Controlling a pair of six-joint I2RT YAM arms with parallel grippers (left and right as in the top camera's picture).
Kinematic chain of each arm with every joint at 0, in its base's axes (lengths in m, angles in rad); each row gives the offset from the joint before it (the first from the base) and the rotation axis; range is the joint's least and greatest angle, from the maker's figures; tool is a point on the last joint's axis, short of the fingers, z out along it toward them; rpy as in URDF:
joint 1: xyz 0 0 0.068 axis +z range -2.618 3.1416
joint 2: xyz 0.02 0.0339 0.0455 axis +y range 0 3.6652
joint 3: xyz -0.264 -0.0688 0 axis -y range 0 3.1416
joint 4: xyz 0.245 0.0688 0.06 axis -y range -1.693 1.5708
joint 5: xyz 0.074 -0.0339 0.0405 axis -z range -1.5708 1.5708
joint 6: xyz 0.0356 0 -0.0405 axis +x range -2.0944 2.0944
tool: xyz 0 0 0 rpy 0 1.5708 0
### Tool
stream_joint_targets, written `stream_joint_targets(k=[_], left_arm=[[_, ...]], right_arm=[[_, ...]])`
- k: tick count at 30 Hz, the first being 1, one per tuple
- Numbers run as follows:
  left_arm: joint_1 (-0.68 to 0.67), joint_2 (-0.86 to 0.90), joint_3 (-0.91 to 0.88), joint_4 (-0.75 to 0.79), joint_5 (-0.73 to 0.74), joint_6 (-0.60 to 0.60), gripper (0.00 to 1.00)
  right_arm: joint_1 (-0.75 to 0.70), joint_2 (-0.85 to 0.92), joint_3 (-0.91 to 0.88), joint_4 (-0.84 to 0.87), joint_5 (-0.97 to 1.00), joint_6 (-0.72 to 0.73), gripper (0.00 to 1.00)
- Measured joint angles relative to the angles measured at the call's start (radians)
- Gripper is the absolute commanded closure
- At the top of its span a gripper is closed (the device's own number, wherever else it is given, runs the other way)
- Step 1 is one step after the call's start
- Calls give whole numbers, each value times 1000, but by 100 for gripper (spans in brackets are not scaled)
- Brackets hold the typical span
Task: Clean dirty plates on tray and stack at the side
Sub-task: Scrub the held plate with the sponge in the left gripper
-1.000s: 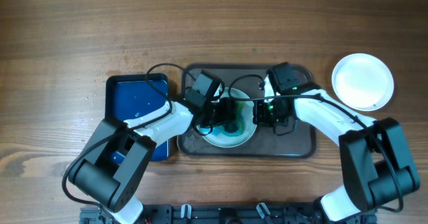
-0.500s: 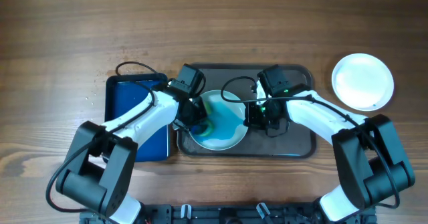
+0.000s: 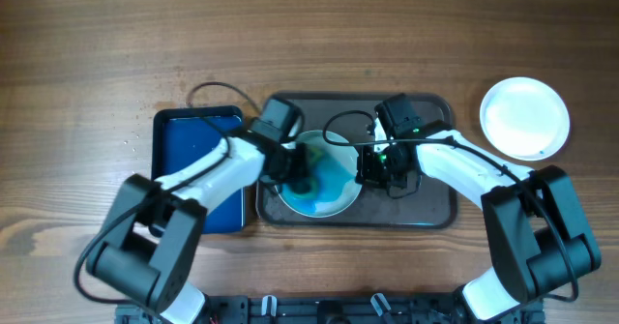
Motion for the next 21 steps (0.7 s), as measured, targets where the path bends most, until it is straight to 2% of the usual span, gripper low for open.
stream_joint_targets(k=[3,8,13,21], left_arm=[[-74,34,-13,126,161,0,96],[-101,49,-30,211,245,-71,96],[-64,49,-31,184,200,-163,96],[101,13,12,-63,19,-239,96]], right_arm=[[0,0,0,-1,0,0,96],[-1,0,0,-2,1,0,96],[-1,0,1,-6,1,-1,96],[-1,0,5,-13,4,-9,96]])
